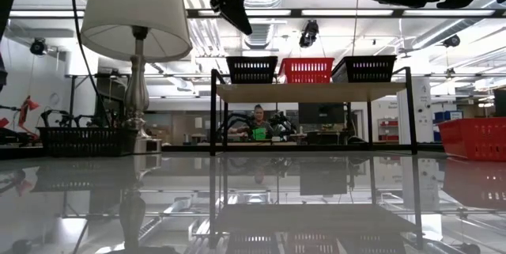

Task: Stack baskets on shelf by color
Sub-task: Stack the red bin on top of the other red bin on the shelf

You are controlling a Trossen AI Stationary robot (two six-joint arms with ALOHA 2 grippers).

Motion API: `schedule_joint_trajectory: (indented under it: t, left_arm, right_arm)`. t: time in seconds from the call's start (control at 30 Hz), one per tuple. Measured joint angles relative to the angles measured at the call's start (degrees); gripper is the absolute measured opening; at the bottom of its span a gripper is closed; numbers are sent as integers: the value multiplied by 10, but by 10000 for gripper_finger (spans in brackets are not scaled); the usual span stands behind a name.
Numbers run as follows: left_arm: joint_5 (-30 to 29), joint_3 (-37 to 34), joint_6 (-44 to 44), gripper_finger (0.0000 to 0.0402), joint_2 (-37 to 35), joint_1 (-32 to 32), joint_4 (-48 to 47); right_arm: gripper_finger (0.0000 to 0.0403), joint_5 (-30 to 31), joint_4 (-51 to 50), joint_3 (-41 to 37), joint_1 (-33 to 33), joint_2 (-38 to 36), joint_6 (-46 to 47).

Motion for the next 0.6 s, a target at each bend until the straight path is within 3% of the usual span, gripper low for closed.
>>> schedule_joint_trajectory:
  t: [0.4,0.6]
  left_arm:
    - [1,-5,-19,89,-24,-143,-1]
    - [2,-28,-85,89,-30,-203,-15]
  right_arm:
    - [9,0,0,0,0,0,1]
    - [9,0,0,0,0,0,12]
